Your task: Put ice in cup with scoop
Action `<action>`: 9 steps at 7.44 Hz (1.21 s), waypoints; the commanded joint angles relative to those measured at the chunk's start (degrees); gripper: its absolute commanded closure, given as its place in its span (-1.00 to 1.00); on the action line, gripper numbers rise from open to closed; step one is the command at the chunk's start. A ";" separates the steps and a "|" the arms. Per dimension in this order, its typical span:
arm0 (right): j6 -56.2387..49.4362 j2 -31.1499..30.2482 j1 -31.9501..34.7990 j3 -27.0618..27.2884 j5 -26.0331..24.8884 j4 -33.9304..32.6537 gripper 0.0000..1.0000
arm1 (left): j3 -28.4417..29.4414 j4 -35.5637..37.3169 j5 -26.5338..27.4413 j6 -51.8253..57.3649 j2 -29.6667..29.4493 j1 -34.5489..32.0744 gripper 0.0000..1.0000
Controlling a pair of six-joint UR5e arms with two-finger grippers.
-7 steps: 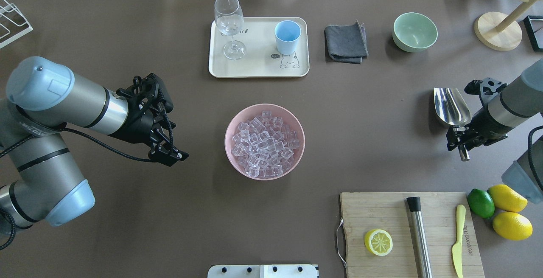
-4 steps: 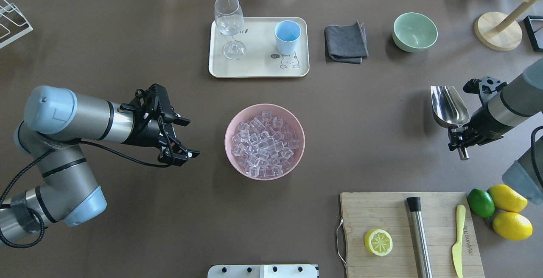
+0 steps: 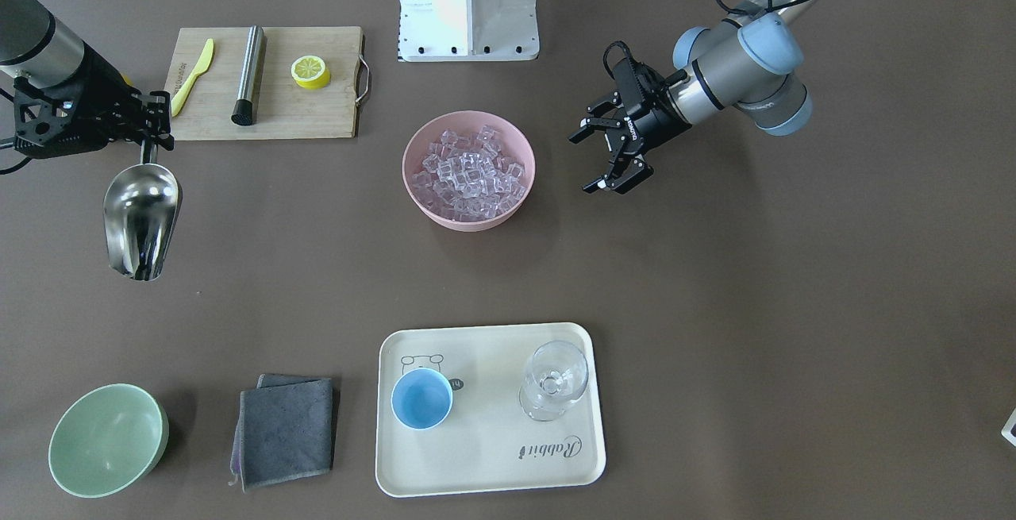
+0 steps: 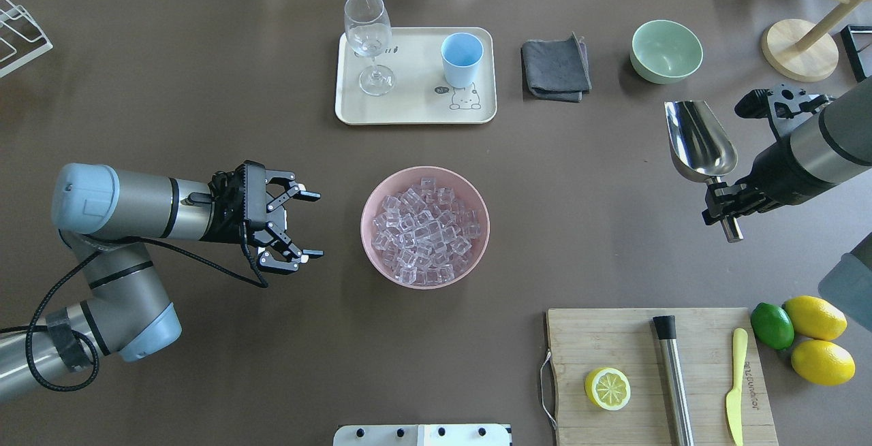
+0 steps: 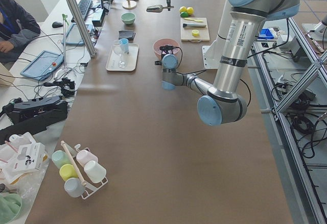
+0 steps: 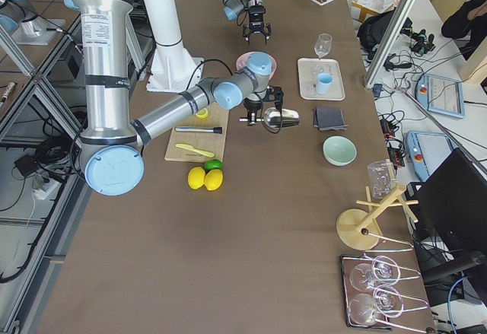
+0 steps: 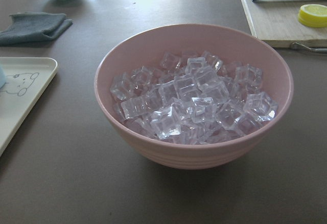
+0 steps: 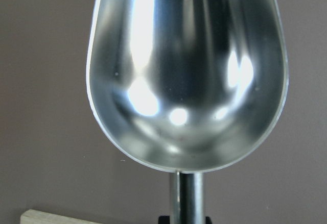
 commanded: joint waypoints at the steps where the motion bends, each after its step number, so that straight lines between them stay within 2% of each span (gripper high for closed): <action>1: -18.45 1.18 0.49 3.97 -2.19 -1.34 1.00 | 7.63 -8.97 1.91 5.06 -3.31 1.46 -0.96; 2: -26.28 2.58 0.49 4.59 -2.55 -3.77 1.00 | 10.90 -11.64 2.01 5.06 -4.63 1.55 -0.96; 3: -37.93 5.90 0.40 6.51 -6.12 -10.76 1.00 | 11.89 -12.45 2.01 5.15 -4.82 1.99 -0.96; 5: -61.58 17.29 -0.74 10.13 -15.26 -32.78 1.00 | 14.88 -13.60 1.93 4.36 -6.65 1.99 -0.96; 6: -69.52 21.53 -2.05 9.87 -17.99 -39.33 1.00 | 16.72 -13.42 1.49 4.18 -8.49 1.99 -0.96; 7: -75.17 23.49 -3.11 9.35 -20.28 -42.96 1.00 | 16.91 -13.33 1.22 1.57 -8.86 1.99 -0.96; 9: -82.40 33.56 -4.95 1.74 -23.27 -51.75 1.00 | 18.58 -13.33 1.13 -0.21 -11.05 2.77 -0.96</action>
